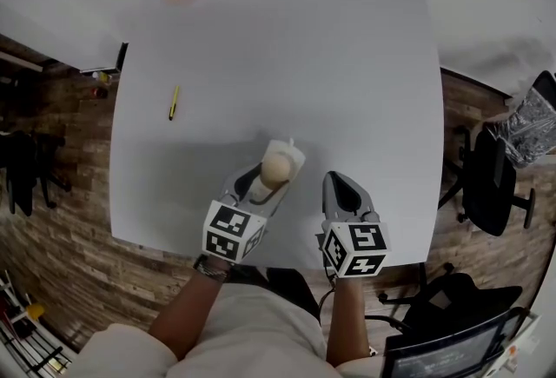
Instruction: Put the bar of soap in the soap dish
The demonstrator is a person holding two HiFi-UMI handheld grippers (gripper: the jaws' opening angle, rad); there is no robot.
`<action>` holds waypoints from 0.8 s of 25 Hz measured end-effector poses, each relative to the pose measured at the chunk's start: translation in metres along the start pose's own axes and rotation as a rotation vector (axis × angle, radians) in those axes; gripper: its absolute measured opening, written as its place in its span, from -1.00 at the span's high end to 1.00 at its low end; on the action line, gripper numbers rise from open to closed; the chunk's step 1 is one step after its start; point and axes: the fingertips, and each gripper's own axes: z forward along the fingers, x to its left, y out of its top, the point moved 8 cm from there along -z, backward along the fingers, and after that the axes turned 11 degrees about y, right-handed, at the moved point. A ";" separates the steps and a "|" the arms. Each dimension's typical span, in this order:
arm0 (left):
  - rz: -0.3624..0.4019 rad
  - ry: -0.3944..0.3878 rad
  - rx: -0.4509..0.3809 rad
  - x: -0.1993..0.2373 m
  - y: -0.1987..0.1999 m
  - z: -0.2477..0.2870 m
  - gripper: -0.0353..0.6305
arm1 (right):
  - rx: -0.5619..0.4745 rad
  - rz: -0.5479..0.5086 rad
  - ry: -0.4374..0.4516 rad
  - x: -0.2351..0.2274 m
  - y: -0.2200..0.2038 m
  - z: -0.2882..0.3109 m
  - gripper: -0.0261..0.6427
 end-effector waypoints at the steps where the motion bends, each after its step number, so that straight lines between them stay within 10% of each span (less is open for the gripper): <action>1: 0.000 0.002 0.001 0.000 -0.001 0.001 0.09 | 0.004 0.001 0.002 0.000 -0.002 0.001 0.91; 20: 0.051 0.047 0.065 0.002 -0.016 0.017 0.09 | 0.052 0.035 0.003 0.002 -0.021 0.010 0.91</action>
